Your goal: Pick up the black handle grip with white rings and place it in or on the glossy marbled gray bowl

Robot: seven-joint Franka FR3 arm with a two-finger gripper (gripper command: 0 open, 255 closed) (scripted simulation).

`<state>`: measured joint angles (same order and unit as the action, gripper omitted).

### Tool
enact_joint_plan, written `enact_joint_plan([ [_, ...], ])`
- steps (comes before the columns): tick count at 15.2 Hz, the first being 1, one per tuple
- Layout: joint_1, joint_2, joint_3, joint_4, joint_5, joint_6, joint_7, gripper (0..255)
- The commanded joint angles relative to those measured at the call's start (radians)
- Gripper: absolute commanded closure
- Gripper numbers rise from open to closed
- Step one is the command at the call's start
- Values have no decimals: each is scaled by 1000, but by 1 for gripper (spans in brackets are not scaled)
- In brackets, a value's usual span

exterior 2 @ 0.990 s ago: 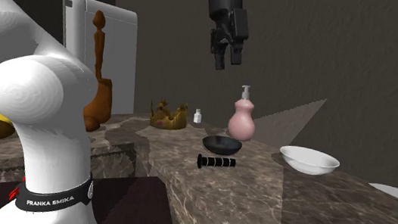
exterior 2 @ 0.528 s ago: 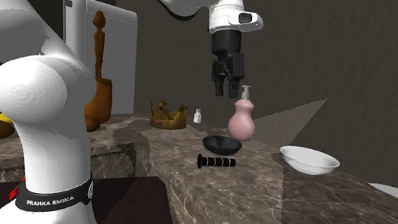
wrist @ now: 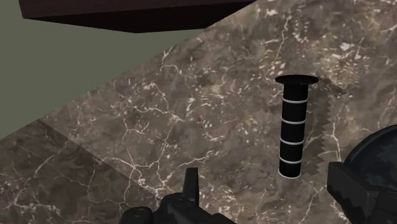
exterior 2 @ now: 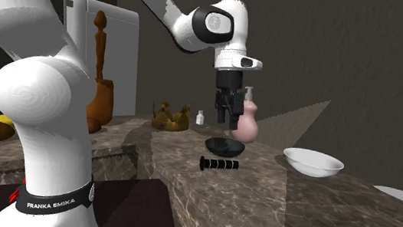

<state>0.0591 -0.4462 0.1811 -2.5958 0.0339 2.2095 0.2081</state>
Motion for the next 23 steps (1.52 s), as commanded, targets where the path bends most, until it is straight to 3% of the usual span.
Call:
enact_joint_plan([
  [1, 7, 75, 22, 6, 6, 62, 26, 0],
  [9, 27, 380, 93, 67, -16, 274, 136, 0],
  [17, 24, 480, 91, 51, -64, 386, 171, 0],
  [23, 24, 480, 91, 51, -64, 386, 171, 0],
])
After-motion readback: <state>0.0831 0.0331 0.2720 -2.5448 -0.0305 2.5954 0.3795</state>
